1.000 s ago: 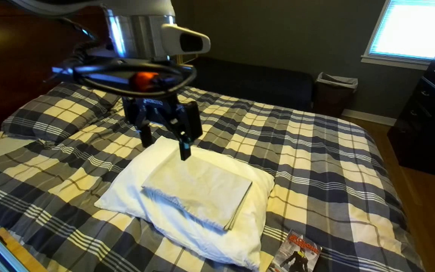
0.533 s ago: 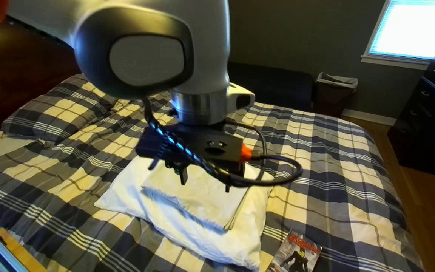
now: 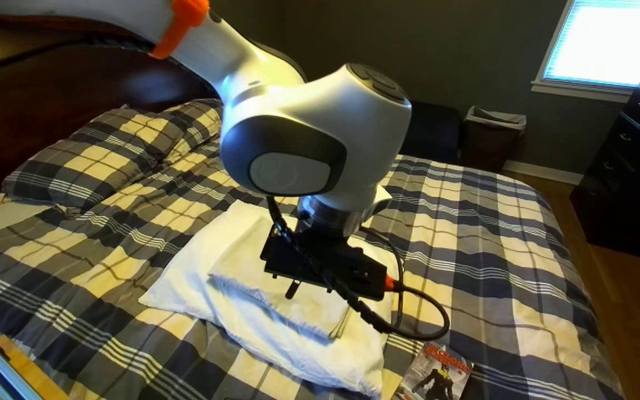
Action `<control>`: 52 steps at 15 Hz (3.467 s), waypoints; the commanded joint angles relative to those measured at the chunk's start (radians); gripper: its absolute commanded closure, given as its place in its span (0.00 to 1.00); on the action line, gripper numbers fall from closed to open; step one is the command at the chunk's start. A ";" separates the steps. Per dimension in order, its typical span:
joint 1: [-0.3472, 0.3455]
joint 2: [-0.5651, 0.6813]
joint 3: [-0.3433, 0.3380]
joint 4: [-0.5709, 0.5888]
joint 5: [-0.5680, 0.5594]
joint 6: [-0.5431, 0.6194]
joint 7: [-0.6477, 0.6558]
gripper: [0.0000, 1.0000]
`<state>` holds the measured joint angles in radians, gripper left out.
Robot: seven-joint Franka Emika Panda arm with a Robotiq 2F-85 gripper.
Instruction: Fold the cloth in half
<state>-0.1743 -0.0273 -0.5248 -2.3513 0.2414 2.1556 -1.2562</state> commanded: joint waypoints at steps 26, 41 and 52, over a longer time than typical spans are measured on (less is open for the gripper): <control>-0.355 0.761 0.400 0.639 0.202 -0.117 0.229 0.00; -0.425 0.933 0.510 0.842 0.243 -0.129 0.333 0.00; -0.427 0.967 0.536 0.877 0.240 -0.168 0.363 0.30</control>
<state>-0.5820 0.9115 -0.0053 -1.5121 0.4740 2.0285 -0.9127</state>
